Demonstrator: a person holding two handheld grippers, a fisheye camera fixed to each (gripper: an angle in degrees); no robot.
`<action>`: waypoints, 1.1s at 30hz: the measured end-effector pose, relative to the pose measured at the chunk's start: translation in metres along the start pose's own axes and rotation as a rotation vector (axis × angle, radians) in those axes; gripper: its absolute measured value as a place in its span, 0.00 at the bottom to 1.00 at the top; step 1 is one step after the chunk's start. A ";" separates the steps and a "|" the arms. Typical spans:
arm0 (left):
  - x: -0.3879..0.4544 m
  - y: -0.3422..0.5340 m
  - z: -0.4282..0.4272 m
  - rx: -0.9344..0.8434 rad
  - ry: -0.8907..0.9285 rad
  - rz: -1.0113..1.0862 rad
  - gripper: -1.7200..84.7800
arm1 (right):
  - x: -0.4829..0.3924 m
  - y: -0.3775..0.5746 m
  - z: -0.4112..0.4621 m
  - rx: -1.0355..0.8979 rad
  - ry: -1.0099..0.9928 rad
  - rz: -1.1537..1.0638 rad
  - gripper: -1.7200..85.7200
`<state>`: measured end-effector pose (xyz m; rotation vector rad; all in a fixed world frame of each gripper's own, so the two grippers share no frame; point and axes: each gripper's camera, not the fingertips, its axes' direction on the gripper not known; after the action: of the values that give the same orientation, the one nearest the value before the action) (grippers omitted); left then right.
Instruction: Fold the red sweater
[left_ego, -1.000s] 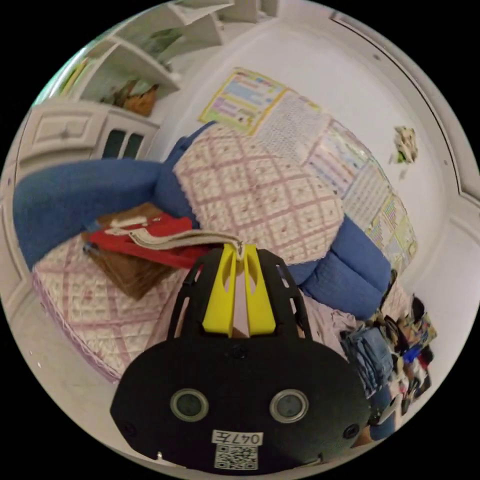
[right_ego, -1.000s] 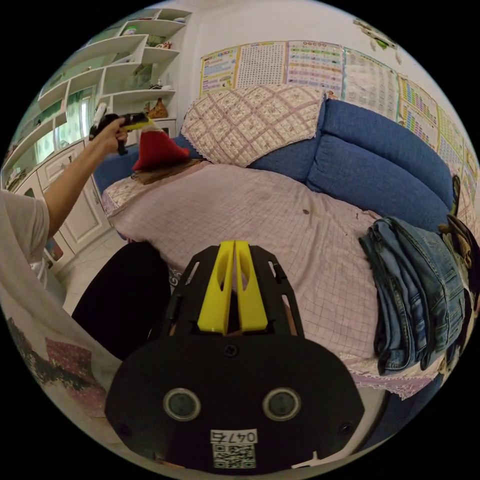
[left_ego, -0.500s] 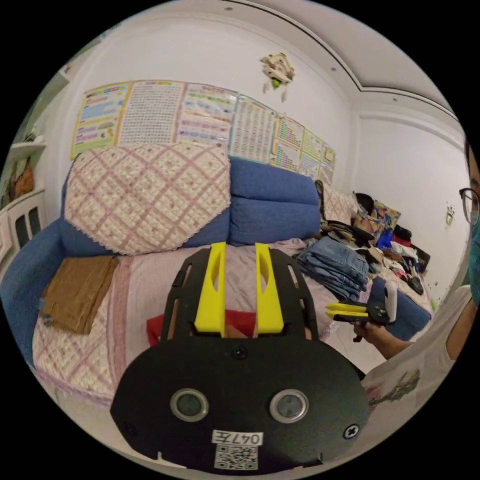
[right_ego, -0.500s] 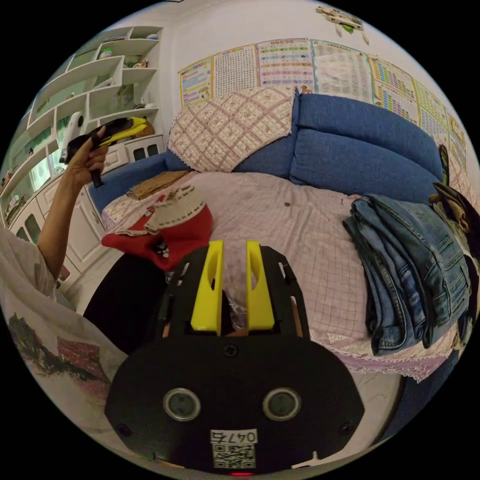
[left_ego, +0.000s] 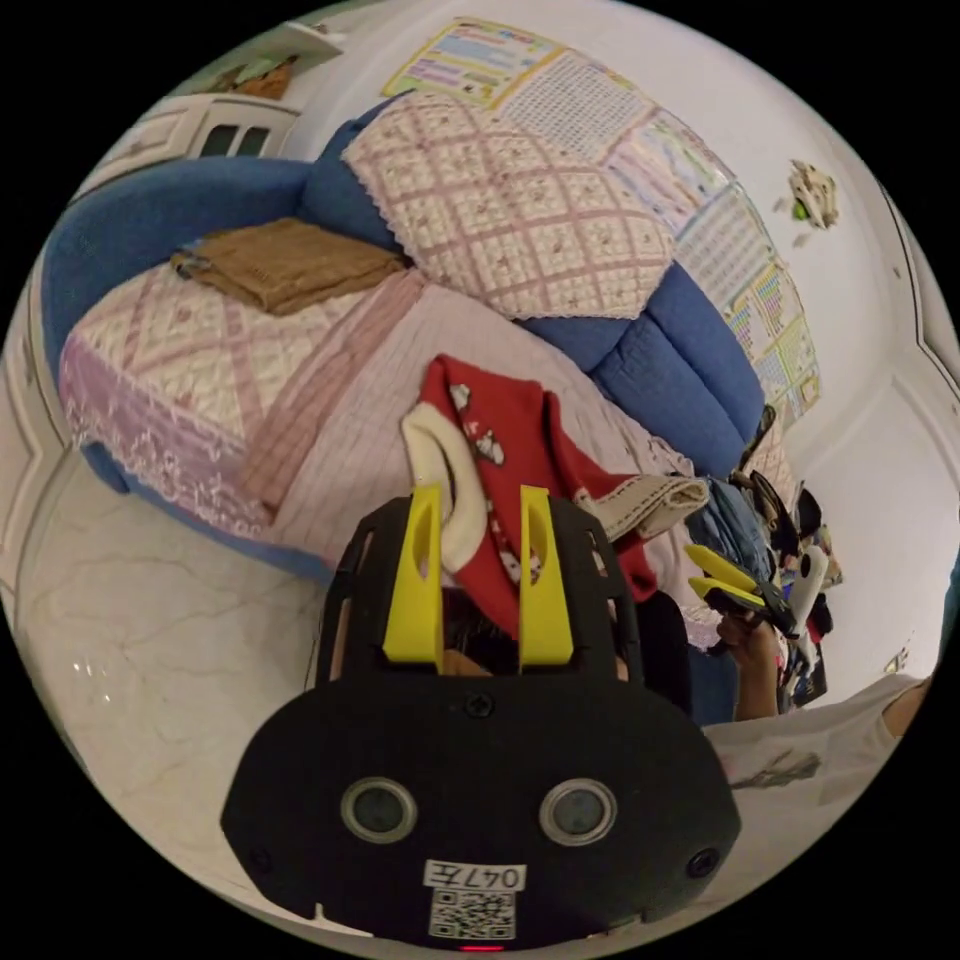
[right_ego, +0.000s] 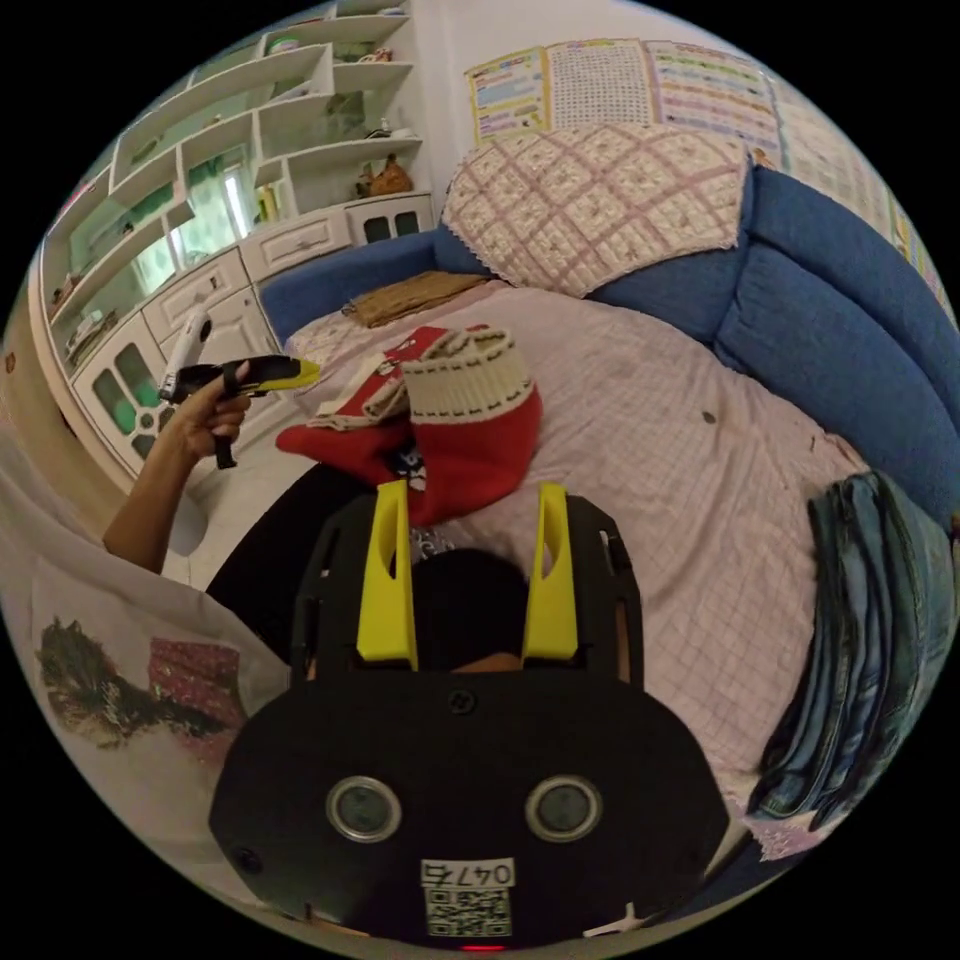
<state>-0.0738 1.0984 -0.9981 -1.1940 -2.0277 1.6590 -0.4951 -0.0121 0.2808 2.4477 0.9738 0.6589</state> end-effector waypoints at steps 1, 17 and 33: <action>-0.010 0.011 -0.004 -0.003 -0.002 -0.029 0.16 | -0.006 -0.016 0.008 -0.003 0.025 -0.024 0.19; -0.055 0.102 -0.080 0.016 0.234 0.147 0.01 | -0.067 -0.181 0.085 -0.103 -0.027 -0.596 0.03; 0.052 0.251 -0.052 -0.276 0.550 0.637 0.07 | 0.078 -0.160 0.053 0.109 0.286 0.005 0.16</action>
<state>0.0336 1.1746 -1.2238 -2.2710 -1.6390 1.0623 -0.4971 0.1392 0.1735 2.4955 1.1378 1.0032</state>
